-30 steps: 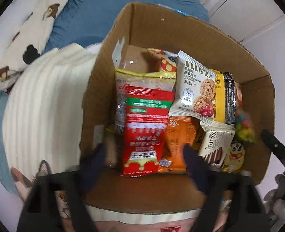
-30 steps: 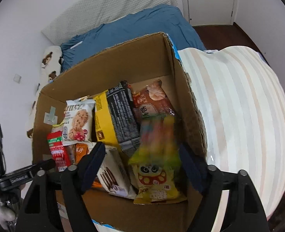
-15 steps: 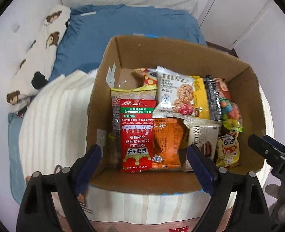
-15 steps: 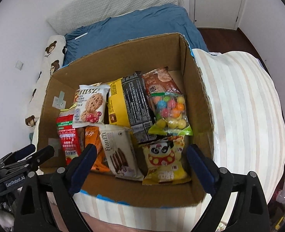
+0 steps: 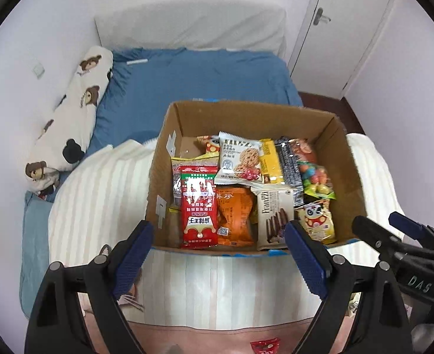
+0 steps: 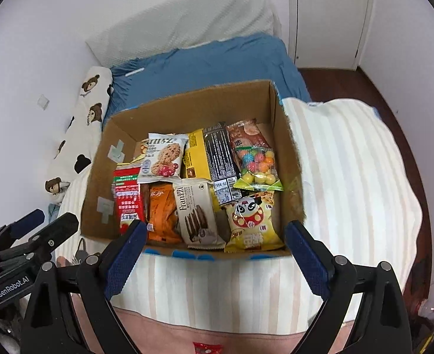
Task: Organize snacks
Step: 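Grasp the clear packet with the right tool while the left tool grasps the red triangle packet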
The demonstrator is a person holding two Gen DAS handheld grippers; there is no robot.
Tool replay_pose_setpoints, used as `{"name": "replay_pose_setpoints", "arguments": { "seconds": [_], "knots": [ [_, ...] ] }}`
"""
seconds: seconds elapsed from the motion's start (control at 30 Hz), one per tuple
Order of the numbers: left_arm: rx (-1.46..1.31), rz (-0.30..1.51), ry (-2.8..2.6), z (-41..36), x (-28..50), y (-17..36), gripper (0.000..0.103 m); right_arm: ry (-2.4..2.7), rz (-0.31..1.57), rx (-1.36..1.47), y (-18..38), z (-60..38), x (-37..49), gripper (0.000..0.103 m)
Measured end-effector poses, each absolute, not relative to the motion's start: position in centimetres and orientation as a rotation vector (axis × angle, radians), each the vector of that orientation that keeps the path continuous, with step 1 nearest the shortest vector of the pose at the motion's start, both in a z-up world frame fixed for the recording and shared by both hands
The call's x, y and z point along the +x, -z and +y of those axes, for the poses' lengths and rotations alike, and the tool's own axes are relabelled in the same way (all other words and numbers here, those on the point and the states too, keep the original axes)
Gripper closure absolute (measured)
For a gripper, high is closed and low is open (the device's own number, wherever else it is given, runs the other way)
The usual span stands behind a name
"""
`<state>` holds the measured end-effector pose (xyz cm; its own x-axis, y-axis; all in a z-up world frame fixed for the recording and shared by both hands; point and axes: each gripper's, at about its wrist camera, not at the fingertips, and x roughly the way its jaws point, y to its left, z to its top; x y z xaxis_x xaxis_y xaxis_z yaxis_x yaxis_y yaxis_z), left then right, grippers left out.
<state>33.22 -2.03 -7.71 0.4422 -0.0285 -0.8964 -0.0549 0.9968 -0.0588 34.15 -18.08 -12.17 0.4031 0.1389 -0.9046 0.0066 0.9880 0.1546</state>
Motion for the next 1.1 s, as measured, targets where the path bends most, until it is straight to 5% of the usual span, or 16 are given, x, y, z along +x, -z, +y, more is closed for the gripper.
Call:
{"name": "replay_pose_setpoints", "arguments": {
  "seconds": [0.6,1.1],
  "knots": [
    [-0.134,1.018,0.006,-5.1,24.7,5.5,0.012,-0.090,1.050,0.206,8.5,-21.7,24.5,0.003],
    [-0.263,1.455,0.028,-9.6,18.3,23.6,0.012,0.069,1.275,0.348,20.4,-33.4,20.2,0.003]
  ]
}}
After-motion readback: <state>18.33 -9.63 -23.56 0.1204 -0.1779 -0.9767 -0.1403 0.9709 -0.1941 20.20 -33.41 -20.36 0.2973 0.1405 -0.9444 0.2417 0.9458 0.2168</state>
